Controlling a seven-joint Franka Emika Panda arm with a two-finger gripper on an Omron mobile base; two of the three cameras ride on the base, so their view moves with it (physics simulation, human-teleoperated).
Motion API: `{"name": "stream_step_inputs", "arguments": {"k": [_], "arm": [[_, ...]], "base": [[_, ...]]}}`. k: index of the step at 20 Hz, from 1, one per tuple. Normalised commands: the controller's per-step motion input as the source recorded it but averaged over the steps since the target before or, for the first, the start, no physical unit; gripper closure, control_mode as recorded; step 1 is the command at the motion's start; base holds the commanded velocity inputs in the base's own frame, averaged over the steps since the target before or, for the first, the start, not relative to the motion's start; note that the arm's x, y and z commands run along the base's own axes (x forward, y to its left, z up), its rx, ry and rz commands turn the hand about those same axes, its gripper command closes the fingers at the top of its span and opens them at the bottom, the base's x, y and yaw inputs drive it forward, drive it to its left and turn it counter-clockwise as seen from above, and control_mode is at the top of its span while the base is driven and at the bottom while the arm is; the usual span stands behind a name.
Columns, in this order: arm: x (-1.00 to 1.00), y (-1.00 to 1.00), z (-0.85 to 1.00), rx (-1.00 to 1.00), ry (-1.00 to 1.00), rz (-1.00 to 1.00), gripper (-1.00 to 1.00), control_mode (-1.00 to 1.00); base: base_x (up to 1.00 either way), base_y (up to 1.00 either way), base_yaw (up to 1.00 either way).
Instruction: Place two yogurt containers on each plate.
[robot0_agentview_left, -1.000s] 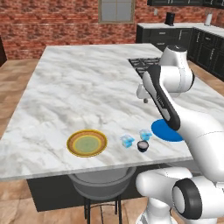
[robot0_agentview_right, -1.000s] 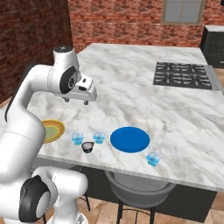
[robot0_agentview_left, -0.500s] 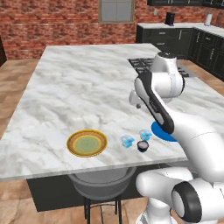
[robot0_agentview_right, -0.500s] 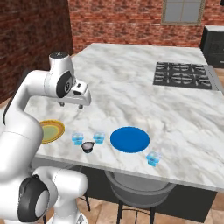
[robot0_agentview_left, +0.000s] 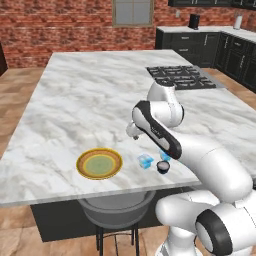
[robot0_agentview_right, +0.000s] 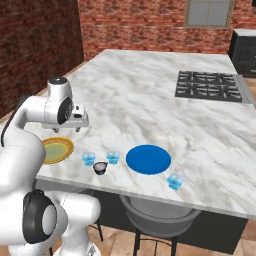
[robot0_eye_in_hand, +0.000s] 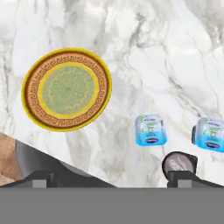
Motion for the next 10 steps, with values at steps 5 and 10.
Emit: {"name": "stream_step_inputs", "arguments": {"k": [5,10], "arm": [[0.28,0.04,-0.53,-0.03,0.00,0.32,-1.00,-1.00],[0.11,-0.44,-0.28,-0.06,0.08,0.16,-1.00,-1.00]], "base": [[0.00,0.00,0.00],[0.00,0.00,0.00]]}}
